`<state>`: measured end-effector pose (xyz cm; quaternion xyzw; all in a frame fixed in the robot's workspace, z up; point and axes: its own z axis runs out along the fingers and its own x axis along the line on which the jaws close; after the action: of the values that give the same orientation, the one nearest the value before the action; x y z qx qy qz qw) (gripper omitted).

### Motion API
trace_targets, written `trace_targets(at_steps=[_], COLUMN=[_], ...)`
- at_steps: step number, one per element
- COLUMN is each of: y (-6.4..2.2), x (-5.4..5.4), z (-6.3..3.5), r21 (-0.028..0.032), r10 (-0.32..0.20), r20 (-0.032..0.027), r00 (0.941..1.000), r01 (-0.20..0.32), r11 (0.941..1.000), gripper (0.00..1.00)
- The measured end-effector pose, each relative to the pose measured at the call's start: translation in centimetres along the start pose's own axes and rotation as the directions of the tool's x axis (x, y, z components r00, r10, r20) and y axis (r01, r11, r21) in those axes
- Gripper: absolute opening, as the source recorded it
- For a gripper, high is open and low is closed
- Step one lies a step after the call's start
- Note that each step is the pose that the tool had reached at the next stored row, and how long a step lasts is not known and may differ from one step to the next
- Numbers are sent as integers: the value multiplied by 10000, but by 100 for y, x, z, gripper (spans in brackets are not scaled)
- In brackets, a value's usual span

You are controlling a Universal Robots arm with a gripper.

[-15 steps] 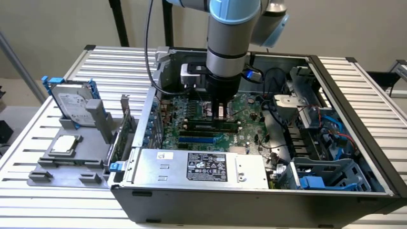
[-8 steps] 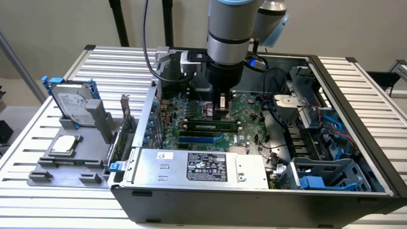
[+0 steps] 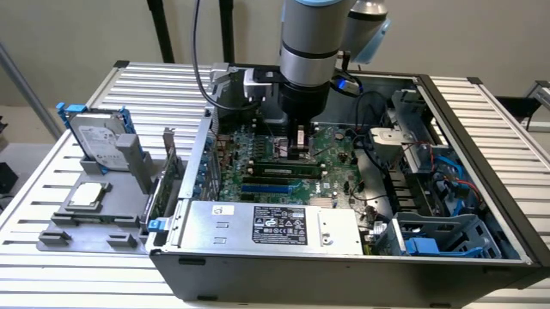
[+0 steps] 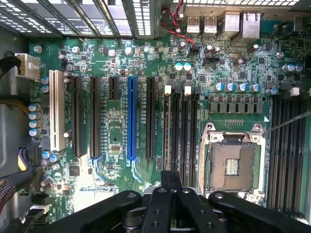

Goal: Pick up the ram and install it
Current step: 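Insert the ram into the slot, then press down the ram until it locks into place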

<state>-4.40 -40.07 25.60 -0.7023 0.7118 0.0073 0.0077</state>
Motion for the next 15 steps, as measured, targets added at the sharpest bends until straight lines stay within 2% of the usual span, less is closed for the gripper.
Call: trace_targets(at_steps=[10, 15], y=[0, 1], x=[-1, 0], z=[-13, 0], r21=[-1, -1], r10=[0, -1], r20=[96, 99], r00=[10000, 10000], r01=[0, 1], r11=[10000, 10000], gripper=[11, 11])
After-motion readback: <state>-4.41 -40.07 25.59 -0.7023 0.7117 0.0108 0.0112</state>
